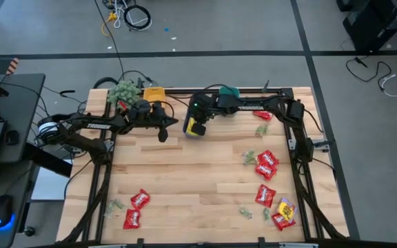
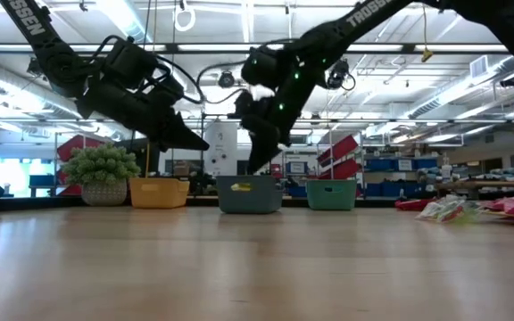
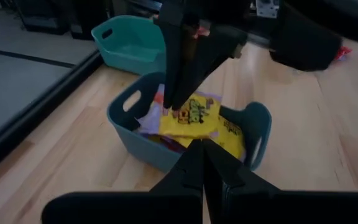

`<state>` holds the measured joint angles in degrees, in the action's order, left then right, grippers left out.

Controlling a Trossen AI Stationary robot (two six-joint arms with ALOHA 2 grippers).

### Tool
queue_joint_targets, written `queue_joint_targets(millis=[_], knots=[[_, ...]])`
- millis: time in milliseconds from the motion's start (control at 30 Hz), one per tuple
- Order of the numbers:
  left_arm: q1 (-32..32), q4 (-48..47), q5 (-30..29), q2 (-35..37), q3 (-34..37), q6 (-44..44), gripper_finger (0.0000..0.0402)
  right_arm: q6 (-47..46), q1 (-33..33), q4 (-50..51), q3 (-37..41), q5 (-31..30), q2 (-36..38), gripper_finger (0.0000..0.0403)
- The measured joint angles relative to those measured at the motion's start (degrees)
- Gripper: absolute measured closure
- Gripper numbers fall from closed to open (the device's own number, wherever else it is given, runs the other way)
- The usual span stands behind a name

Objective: Sort candy
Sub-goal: Put the yellow candy pack into the blue bin

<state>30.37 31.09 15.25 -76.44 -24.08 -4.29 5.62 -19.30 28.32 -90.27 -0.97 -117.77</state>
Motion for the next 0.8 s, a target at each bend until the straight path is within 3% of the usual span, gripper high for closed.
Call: queue_joint_targets(millis=[200, 333, 600, 800], knots=[[0.00, 1.39, 2.13, 0.00, 0.00, 0.04, 0.0401, 0.28, 2.28, 4.06, 0.39, -2.20, 8.46, 0.0401], [0.00, 3.55, 4.66, 0.00, 0.00, 0.04, 0.0401, -3.21, 5.45, 5.39, 7.90, -6.19, 17.25, 0.0402], [0.00, 8.64, 10.26, 0.00, 0.00, 0.87, 0.0401, -23.71, 15.24, 1.00, 33.66, -13.28, 36.72, 0.0403], [-0.03, 8.83, 11.02, 0.00, 0.00, 1.93, 0.0401, -40.49, 23.60, 4.97, 42.61, -13.40, 45.89, 0.0394]])
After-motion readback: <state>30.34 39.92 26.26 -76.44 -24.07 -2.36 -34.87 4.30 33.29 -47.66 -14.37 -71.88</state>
